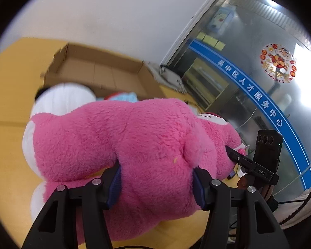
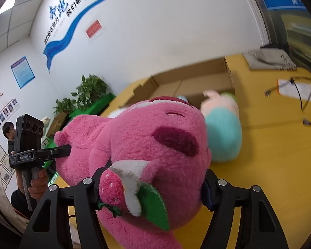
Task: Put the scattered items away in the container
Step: 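Lower the left gripper onto the pink bear while the right gripper also closes on it, then carry the pink bear with both grippers into the box and open them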
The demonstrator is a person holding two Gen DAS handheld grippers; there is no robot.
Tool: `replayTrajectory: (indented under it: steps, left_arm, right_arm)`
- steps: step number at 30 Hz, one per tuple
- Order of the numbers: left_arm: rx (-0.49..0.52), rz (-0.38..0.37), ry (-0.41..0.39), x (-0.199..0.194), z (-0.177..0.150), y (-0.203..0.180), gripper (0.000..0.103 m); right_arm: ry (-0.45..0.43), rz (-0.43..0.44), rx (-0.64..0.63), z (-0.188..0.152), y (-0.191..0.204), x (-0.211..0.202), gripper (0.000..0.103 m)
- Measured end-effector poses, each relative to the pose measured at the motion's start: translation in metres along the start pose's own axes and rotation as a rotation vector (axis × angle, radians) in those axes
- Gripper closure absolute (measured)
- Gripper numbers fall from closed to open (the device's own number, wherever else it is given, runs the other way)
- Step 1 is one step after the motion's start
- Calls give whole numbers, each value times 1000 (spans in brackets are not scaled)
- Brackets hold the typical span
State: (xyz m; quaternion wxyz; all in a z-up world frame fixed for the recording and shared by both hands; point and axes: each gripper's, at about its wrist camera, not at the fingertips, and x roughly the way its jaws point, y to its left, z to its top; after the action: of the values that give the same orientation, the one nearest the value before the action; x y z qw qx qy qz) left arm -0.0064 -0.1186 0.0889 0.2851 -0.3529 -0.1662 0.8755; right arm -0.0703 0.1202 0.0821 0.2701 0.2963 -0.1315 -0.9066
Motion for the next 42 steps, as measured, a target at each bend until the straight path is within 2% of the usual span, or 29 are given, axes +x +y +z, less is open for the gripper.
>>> replayTrajectory:
  steps: [4,7,11,16,20,22,26,27,28,29,31,33,34,37,39,42]
  left_arm:
    - [65,-3,-63,0,51,2,47]
    - [132,2,-102,9,100,6,47]
    - [199,11,-142,28,178,16,47]
    - [213,-1,-148,82,268,48,47]
    - [148,0,-94,165,313,103,47]
    - [95,18,-27,212,318,139,47]
    - [-40,105,189,322,297,221,49]
    - [-65,124,249,347,288,235,60]
    - [-68,108,289,366,282,242,60]
    - [-47,102,293,373,280,241,60]
    - [13,132,271,369,285,230,56]
    - [30,146,285,367,280,223,51]
    - [34,139,291,366,277,221,46]
    - [55,158,283,344,269,211,45]
    - [84,188,278,328,280,200,48]
    - [132,217,276,281,270,187,47]
  right_arm:
    - [-89,-9,-65,51,7,9,30]
    - [-162,-17,-126,95,8,24,30]
    - [-232,-7,-142,162,-8,54,30]
    - [-302,-20,-133,249,-49,109,30]
    - [-310,-53,-72,290,-101,174,30]
    - [-269,-85,-2,291,-133,220,30]
    - [-109,-193,154,264,-201,314,28]
    - [-68,-225,192,257,-213,330,27]
    - [-17,-266,226,251,-225,346,26]
    - [31,-318,263,247,-233,356,25]
    - [3,-337,257,250,-234,353,20]
    - [-24,-363,244,249,-233,347,12]
    - [-22,-382,253,247,-235,345,7]
    - [34,-417,255,251,-241,343,2]
    - [61,-401,189,251,-230,327,0]
    - [109,-351,38,251,-205,289,0]
